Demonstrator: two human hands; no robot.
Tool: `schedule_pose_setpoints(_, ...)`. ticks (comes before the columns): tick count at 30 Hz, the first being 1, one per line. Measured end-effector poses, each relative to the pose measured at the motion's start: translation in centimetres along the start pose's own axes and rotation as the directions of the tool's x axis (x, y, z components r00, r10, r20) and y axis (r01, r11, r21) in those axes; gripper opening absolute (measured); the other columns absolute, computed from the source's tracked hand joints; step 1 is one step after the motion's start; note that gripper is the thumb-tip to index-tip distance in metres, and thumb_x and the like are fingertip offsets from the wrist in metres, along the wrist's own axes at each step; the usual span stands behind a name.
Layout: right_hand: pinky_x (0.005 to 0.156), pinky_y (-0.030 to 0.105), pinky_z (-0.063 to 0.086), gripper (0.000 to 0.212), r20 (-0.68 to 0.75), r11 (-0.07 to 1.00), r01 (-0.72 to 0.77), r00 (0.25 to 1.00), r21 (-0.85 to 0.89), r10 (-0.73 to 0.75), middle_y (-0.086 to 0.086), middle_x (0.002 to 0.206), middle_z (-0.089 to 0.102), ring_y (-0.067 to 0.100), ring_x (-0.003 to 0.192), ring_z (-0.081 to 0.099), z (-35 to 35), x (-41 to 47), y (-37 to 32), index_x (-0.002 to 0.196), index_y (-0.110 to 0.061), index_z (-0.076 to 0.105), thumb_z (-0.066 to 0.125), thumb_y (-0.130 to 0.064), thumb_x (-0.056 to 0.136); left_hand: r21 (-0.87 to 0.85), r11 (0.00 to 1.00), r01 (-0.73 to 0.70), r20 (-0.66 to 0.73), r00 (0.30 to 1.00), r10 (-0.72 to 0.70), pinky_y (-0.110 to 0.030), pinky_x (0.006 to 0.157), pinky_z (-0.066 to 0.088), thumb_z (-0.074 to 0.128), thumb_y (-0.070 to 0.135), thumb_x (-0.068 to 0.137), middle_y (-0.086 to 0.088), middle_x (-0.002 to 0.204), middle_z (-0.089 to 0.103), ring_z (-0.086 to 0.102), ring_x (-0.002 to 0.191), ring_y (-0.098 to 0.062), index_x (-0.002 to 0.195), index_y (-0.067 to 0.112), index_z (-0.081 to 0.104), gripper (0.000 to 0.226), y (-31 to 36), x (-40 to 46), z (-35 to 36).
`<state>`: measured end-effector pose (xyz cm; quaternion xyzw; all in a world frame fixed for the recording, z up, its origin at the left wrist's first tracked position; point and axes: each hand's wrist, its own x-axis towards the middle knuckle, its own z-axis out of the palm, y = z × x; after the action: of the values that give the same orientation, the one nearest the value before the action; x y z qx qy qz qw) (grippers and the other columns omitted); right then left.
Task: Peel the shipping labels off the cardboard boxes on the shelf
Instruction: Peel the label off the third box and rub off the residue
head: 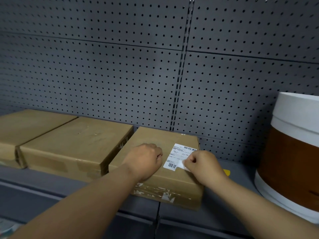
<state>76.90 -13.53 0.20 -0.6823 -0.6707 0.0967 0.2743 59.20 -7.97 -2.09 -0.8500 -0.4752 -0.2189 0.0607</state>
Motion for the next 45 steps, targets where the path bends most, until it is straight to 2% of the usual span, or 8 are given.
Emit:
schedule_pose_setpoints(7,0.058,0.01,0.036,0.021,0.207,0.991,0.115,0.97,0.061,-0.125,-0.007,0.069,0.062,0.005,0.066,0.054,-1.3,-0.5,0.9,0.066,-0.022,0.065,0.063,-0.033,0.084,-0.011,1.0,-0.006,0.012,1.0,0.006,-0.029,0.076,0.048,0.038,0.028,0.091,0.002,0.106,0.064,0.057,0.095,-0.017,0.103,0.02,0.065,0.03,-0.2,0.3,0.2)
schedule_pose_setpoints(12,0.071,0.023,0.046,0.009,0.194,0.993,0.013,0.98,0.113,-0.035,0.0,0.077,0.07,0.012,0.076,0.062,-1.7,1.5,1.5,0.072,-0.011,0.072,0.069,-0.016,0.08,-0.012,1.0,-0.01,0.032,0.999,0.01,-0.031,0.077,0.049,0.038,0.027,0.091,0.001,0.105,0.064,0.058,0.093,-0.018,0.102,0.019,0.066,0.031,-0.2,0.3,0.1)
schedule_pose_setpoints(16,0.057,0.021,0.041,0.019,0.001,0.974,-0.094,0.995,0.208,0.095,0.005,0.077,0.069,0.014,0.072,0.059,-1.9,3.1,2.1,0.064,-0.014,0.066,0.065,-0.014,0.083,-0.004,1.0,-0.021,0.043,0.999,0.021,-0.031,0.078,0.049,0.037,0.029,0.093,0.001,0.106,0.064,0.058,0.094,-0.017,0.104,0.02,0.065,0.032,-0.1,0.3,0.0)
schedule_pose_setpoints(20,0.064,0.023,0.044,0.024,0.122,0.994,-0.027,0.992,0.107,0.013,-0.005,0.071,0.065,0.012,0.075,0.06,-1.9,3.6,1.5,0.061,-0.021,0.065,0.064,-0.01,0.082,-0.006,1.0,-0.031,0.037,0.999,0.031,-0.03,0.075,0.048,0.037,0.029,0.093,0.002,0.103,0.064,0.058,0.091,-0.016,0.101,0.019,0.066,0.031,-0.2,0.3,0.0)
schedule_pose_setpoints(23,0.053,0.022,0.039,0.012,-0.059,0.971,-0.108,0.991,0.211,0.123,0.003,0.079,0.065,0.013,0.065,0.057,-4.1,5.1,2.1,0.075,-0.01,0.07,0.062,-0.012,0.085,-0.017,0.999,-0.031,0.03,0.999,0.031,-0.033,0.076,0.049,0.038,0.029,0.093,0.001,0.099,0.064,0.058,0.087,-0.016,0.097,0.018,0.066,0.03,-0.3,0.2,0.1)
schedule_pose_setpoints(27,0.063,0.02,0.044,0.017,0.125,0.995,-0.001,0.992,0.098,-0.011,0.0,0.08,0.07,0.011,0.074,0.06,-3.7,5.4,1.4,0.067,-0.019,0.067,0.064,-0.013,0.083,-0.036,0.999,-0.023,0.027,0.999,0.024,-0.034,0.075,0.049,0.039,0.03,0.092,0.002,0.095,0.064,0.057,0.085,-0.016,0.093,0.017,0.065,0.029,-0.4,0.3,0.2)
schedule_pose_setpoints(32,0.053,0.018,0.035,0.017,-0.231,0.997,-0.051,0.971,0.064,0.065,0.005,0.088,0.068,0.016,0.072,0.055,-6.1,7.0,2.2,0.079,-0.005,0.07,0.059,-0.015,0.087,-0.039,0.999,-0.02,0.022,1.0,0.021,-0.032,0.076,0.05,0.038,0.031,0.091,0.004,0.098,0.065,0.058,0.088,-0.014,0.097,0.02,0.066,0.031,-0.5,0.3,0.3)
schedule_pose_setpoints(45,0.061,0.023,0.036,0.018,-0.433,0.994,0.109,0.897,0.02,-0.09,0.008,0.089,0.07,0.014,0.075,0.053,-6.3,6.5,-1.9,0.083,-0.002,0.07,0.057,-0.014,0.088,-0.011,0.999,-0.045,0.016,0.999,0.046,-0.025,0.063,0.034,0.036,0.033,0.094,0.001,0.095,0.062,0.054,0.085,-0.015,0.094,0.017,0.064,0.033,-0.4,0.2,0.2)
